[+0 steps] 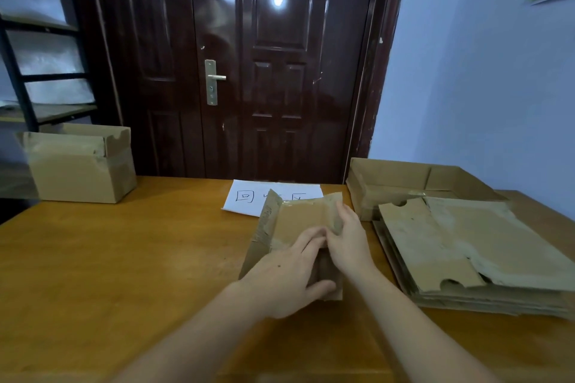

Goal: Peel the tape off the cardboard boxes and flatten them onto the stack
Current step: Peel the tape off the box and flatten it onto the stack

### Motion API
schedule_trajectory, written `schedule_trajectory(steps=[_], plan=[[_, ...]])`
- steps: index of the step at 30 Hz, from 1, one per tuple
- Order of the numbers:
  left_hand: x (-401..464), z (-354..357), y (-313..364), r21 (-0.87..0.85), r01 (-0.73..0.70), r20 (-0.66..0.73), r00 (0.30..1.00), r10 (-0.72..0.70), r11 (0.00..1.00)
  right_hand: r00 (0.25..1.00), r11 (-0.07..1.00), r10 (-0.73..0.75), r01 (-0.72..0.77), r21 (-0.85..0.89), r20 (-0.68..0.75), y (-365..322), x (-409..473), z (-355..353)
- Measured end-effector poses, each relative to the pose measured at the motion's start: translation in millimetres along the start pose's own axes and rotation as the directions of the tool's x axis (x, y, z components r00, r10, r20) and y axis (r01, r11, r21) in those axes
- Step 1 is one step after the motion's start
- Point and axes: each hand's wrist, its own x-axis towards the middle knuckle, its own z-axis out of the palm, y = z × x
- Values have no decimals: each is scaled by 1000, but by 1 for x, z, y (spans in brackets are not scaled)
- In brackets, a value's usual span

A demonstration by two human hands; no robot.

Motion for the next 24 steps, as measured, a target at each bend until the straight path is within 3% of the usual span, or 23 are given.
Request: schedule_trajectory(steps=[2,5,7,10,13,16,19,21,24], plan=[[-4,-3,-7,-71,-7,18,1000,8,997,1000,1000,13,-13,1,11,6,-1,-1],[-4,-10,-21,-199,91,-5,996,-94,976,998,994,60,-61,86,10,12,-4,-2],[-1,-15,-33,-165,163,-24,985,-169,973,998,984,69,-70,161,7,13,-5,-3],[4,-16,-52,14,220,-153,965,-215,975,998,945,52,-60,322,32,12,-7,-8],[7,-13,-67,-126,325,-268,899,-348,937,999,893,16,-30,449,33,5,-6,-14],[9,-13,-71,-490,279,-288,843,-455,826,999,825,2,-26,565,43,-3,-4,-19],[9,-15,-70,-753,231,-165,840,-517,616,994,741,13,-84,667,111,-7,-2,-21],[7,-17,-68,-853,223,-71,847,-527,472,989,717,17,-113,688,146,-6,-2,-22],[5,-21,-71,-874,222,-46,849,-527,433,984,742,25,-138,656,178,0,2,-24]])
